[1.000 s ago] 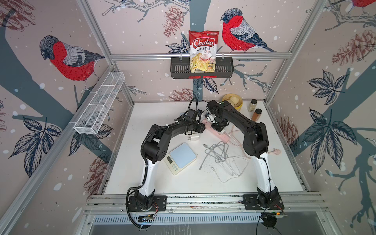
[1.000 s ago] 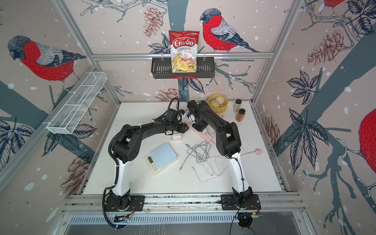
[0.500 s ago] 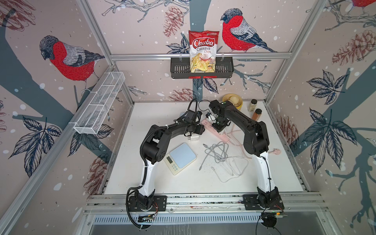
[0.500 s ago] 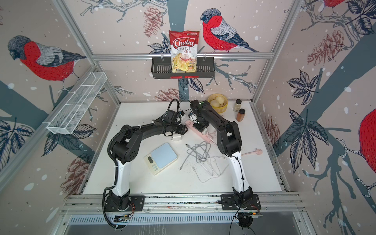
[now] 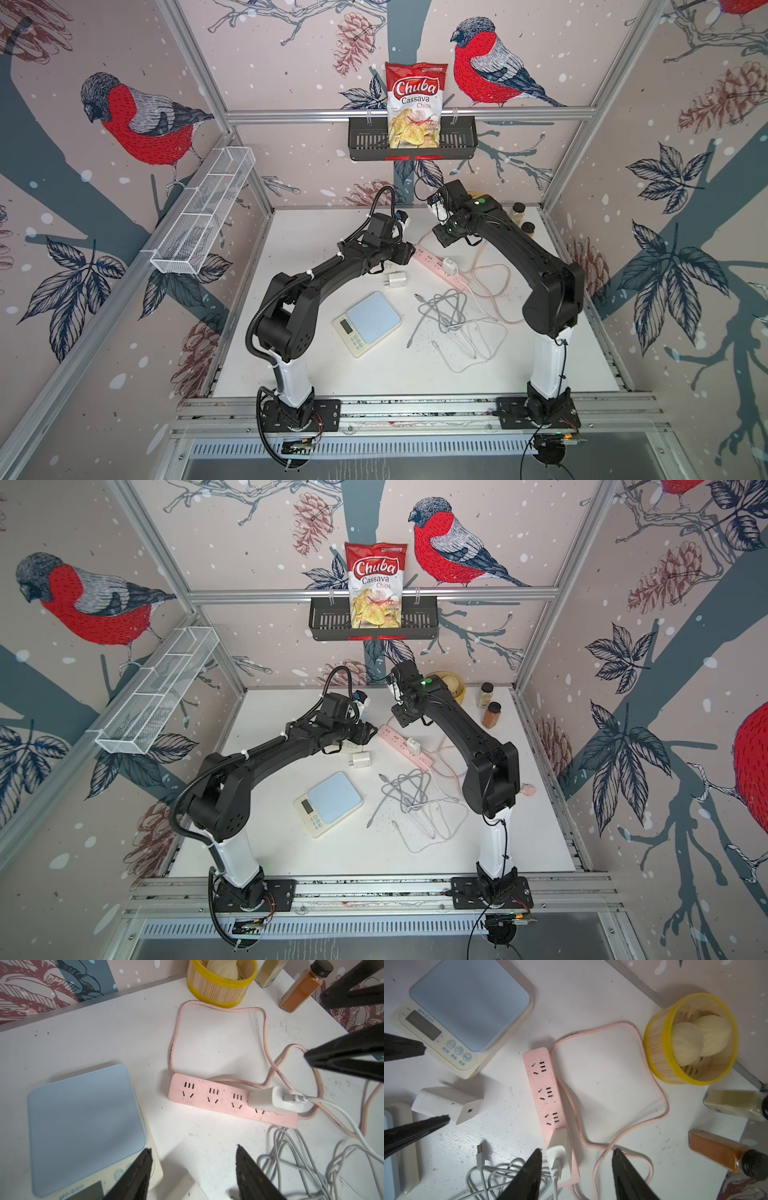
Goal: Charge the electronic scale
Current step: Insert the plug into the socket, then adjust the electronic scale at the center of the board.
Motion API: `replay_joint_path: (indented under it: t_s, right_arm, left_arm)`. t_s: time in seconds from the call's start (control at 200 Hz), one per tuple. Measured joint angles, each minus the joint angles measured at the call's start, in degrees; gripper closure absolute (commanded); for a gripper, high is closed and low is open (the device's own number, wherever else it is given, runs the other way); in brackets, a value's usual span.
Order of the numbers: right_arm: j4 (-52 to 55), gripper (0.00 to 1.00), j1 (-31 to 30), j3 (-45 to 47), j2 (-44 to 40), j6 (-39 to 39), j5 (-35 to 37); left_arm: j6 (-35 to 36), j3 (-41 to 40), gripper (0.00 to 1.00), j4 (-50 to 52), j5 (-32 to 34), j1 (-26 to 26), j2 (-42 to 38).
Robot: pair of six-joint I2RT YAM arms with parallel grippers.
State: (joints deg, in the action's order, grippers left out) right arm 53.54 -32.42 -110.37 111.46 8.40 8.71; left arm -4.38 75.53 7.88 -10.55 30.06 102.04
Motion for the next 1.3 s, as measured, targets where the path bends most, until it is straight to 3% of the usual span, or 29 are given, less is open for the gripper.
replay_joint_path:
  t_s: [0.175,0.345,0.44,0.53,0.67,0.926,1.081,1.301]
  right_arm:
    - [-8.79,0.49,-6.62,20.59,-18.6,-7.06,5.16]
    - [-19.91,0.51,-20.59,45.66,-36.39,-18.16,9.42]
    - [-25.9,0.53,-28.76,57.09,-40.5,-27.23,10.01]
    - [-32.24,0.55,-35.15,63.54,-38.45,-35.23,9.79]
    - [-39.32,0.57,-39.8,61.64,-26.32,-43.06,7.58]
    - [-47.47,0.59,-42.66,48.89,-8.46,-45.86,2.05]
    - [-48.65,0.61,-39.98,49.48,-6.23,-46.03,-2.1]
    - [-52.26,0.59,-32.7,56.35,-11.08,-46.1,-6.82]
  left_arm:
    - [0.57,-10.16,0.36,0.74,1.66,-1.03,-11.26]
    - [-0.44,-23.65,0.35,1.57,1.92,-7.54,-24.46]
    - [-2.01,-29.99,0.35,2.08,1.53,-11.15,-29.79]
    - [-3.41,-34.51,0.35,2.27,-0.33,-14.73,-32.33]
    - [-5.16,-37.27,0.35,2.69,-6.38,-17.62,-29.53]
    - [-7.82,-37.03,0.38,2.29,-15.43,-18.62,-19.98]
    - [-9.4,-40.06,0.39,0.55,-16.76,-18.64,-21.49]
    - [-14.03,-47.78,0.42,-3.04,-16.11,-18.69,-29.88]
